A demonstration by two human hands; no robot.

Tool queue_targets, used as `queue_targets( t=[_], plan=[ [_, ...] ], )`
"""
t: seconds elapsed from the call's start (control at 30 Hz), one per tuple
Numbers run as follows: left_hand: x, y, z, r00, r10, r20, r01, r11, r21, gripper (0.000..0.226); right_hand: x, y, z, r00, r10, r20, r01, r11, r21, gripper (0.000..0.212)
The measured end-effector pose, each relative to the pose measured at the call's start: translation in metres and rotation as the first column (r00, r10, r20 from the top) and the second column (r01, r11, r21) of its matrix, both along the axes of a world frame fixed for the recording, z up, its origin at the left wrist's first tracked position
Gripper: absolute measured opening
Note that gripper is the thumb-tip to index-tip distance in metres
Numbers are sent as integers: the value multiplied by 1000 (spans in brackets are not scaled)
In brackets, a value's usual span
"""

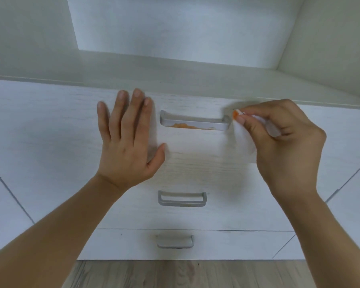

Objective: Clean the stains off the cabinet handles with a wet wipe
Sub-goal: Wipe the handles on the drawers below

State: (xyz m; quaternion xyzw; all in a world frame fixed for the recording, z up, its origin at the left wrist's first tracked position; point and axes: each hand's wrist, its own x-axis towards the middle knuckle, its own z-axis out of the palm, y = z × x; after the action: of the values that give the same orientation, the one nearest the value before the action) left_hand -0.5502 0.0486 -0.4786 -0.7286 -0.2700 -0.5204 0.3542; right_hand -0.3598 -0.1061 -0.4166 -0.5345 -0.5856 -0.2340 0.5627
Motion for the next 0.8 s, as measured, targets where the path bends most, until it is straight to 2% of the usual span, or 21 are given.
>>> queue_targets(
  t=[0.23, 0.47, 0.8],
  plan=[
    [13, -3, -4, 996, 42, 74, -41, 999, -9, 79, 2, 14, -6, 999, 45, -23, -44, 999, 30, 5],
    [20, 6, -10, 983, 152, 104, -158, 986, 55, 80, 0, 14, -17, 970, 225, -92, -226, 974, 9, 15],
    [20, 7, -12, 974, 172, 145, -184, 980, 76, 79, -7, 19, -30, 955, 271, -120, -252, 955, 157, 19]
  ],
)
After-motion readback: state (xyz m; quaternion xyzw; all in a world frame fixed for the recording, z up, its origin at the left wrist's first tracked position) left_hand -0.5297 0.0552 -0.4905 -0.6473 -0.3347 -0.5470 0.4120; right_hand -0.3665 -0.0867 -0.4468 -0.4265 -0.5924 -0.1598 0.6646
